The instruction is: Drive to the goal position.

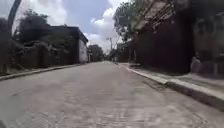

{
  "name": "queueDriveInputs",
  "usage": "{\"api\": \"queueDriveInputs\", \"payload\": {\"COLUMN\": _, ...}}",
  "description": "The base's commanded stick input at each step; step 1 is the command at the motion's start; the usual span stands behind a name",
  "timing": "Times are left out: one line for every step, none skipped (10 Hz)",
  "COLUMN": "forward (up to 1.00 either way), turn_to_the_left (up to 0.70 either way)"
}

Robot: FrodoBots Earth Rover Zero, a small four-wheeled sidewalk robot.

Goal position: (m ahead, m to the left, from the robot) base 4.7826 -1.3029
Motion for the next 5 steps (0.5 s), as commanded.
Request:
{"api": "queueDriveInputs", "payload": {"forward": 1.00, "turn_to_the_left": -0.02}}
{"api": "queueDriveInputs", "payload": {"forward": 1.00, "turn_to_the_left": 0.00}}
{"api": "queueDriveInputs", "payload": {"forward": 1.00, "turn_to_the_left": -0.15}}
{"api": "queueDriveInputs", "payload": {"forward": 1.00, "turn_to_the_left": -0.32}}
{"api": "queueDriveInputs", "payload": {"forward": 1.00, "turn_to_the_left": -0.40}}
